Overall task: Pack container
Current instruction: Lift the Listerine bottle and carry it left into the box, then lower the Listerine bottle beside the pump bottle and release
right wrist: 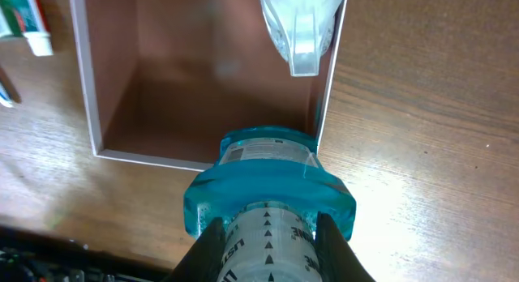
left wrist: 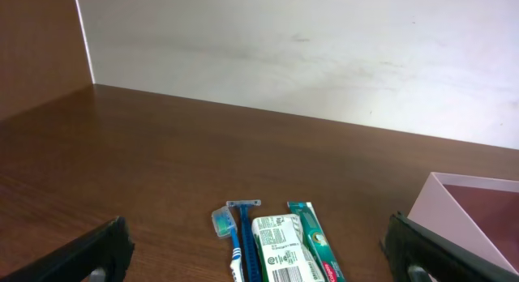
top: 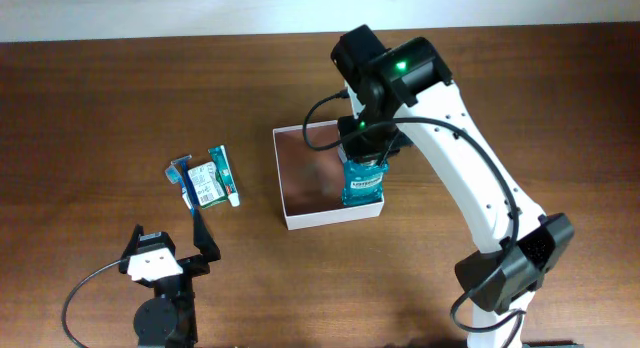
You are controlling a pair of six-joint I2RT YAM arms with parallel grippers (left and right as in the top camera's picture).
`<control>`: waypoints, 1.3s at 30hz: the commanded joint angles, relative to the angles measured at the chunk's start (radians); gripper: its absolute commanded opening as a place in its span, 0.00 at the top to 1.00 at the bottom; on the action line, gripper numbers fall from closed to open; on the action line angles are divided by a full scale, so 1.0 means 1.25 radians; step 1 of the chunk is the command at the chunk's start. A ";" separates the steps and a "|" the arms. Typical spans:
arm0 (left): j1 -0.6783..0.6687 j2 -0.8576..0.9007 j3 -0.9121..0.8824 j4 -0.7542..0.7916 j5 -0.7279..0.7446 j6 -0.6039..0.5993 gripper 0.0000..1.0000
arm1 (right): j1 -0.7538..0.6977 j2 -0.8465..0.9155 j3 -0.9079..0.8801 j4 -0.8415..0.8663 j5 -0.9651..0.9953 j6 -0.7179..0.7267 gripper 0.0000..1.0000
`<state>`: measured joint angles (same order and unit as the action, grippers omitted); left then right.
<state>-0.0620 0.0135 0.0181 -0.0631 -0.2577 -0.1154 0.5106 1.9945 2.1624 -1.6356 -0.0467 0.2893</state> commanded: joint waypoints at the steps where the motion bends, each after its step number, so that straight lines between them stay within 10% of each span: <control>1: 0.005 -0.006 -0.007 0.002 0.006 0.013 0.01 | 0.005 -0.020 -0.014 0.006 0.017 -0.001 0.80; 39: 0.005 -0.006 -0.007 0.002 0.006 0.013 0.01 | 0.005 -0.003 -0.120 0.092 0.023 -0.004 0.73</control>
<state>-0.0620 0.0139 0.0181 -0.0631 -0.2577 -0.1154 0.5106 1.9995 2.0087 -1.5230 -0.0269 0.2844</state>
